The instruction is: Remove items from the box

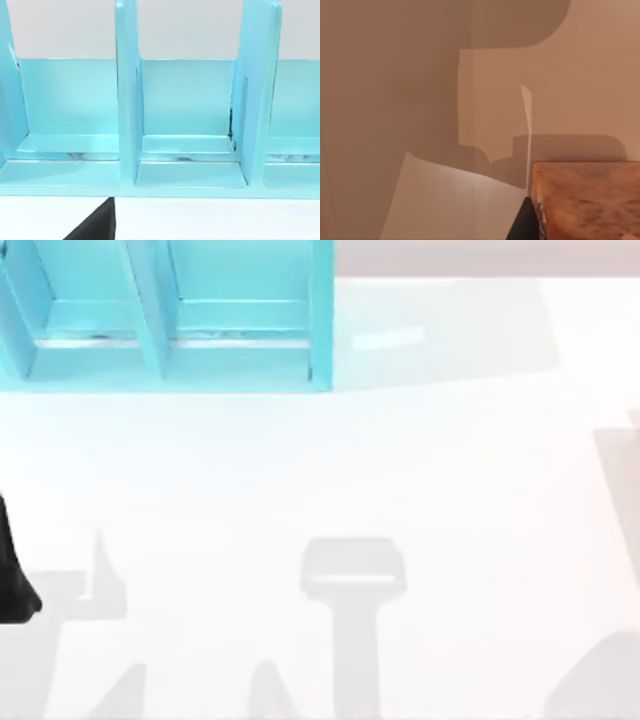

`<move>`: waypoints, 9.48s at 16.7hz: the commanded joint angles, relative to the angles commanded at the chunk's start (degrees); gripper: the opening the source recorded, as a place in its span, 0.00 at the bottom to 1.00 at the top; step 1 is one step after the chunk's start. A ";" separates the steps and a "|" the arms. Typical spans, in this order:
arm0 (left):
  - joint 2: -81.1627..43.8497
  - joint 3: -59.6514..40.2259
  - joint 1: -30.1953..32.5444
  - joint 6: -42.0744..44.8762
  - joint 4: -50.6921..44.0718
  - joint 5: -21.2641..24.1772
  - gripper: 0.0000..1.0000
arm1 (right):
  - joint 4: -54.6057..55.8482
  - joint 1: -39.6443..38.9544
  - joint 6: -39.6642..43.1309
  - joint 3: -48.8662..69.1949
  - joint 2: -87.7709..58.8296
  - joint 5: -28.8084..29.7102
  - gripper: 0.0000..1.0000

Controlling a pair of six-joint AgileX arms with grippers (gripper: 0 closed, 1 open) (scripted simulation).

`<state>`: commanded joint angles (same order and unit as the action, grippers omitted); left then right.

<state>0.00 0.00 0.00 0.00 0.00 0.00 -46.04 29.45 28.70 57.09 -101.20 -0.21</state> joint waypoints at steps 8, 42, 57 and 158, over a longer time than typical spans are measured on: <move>0.00 0.00 0.00 0.00 0.00 0.00 1.00 | -7.60 4.11 1.45 7.36 5.38 -2.58 0.00; 0.00 0.00 0.00 0.00 0.00 0.00 1.00 | -12.36 -59.14 -59.13 -8.85 20.32 0.16 0.00; 0.00 0.00 0.00 0.00 0.00 0.00 1.00 | -2.56 -62.91 -63.05 -16.54 19.23 0.22 0.00; 0.00 0.00 0.00 0.00 0.00 0.00 1.00 | -13.34 -3.41 -5.23 30.98 -17.49 -0.03 0.17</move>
<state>0.00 0.00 0.00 0.00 0.00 0.00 -59.38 26.04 23.48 88.08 -118.69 -0.24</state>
